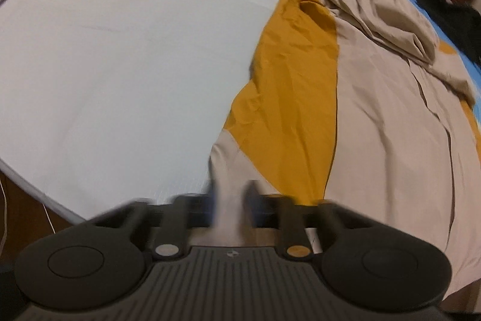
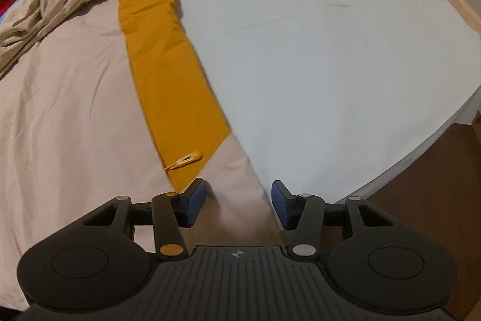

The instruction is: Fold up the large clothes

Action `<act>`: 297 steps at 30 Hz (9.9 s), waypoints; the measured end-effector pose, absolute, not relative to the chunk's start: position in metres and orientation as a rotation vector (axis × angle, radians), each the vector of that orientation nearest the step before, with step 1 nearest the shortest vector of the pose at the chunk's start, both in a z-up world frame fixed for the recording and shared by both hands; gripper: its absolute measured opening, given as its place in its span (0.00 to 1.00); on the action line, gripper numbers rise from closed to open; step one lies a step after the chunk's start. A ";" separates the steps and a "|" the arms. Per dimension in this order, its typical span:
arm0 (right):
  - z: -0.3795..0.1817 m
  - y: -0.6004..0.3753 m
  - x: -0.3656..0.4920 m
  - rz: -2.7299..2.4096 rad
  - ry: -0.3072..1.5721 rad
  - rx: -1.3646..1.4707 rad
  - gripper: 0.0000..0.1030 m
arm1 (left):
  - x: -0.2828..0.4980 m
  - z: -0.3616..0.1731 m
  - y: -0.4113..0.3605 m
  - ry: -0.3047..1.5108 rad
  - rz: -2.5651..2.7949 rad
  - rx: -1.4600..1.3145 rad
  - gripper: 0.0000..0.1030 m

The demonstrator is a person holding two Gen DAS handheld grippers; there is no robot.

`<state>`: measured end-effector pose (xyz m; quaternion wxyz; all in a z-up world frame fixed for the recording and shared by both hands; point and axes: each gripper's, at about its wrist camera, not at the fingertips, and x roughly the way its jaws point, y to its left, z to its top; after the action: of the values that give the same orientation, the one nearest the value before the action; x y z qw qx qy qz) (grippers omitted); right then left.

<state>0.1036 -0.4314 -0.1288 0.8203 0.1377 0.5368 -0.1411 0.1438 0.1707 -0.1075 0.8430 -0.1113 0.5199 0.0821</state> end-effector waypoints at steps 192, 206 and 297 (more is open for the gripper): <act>-0.107 -0.430 0.275 -0.111 0.960 0.508 0.16 | 0.333 -0.086 0.252 1.074 -0.138 -0.477 0.82; -0.122 -0.431 0.236 -0.181 1.182 0.521 0.50 | 0.281 -0.123 0.284 1.262 0.099 -0.899 0.82; -0.077 -0.467 0.271 -0.021 0.954 0.586 0.53 | 0.254 -0.029 -0.240 0.998 -0.829 0.103 0.75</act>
<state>0.2710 -0.4672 -0.0766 0.8474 0.2779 0.4524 -0.0099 0.2536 -0.2403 -0.0291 0.7956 0.0479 0.4646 -0.3859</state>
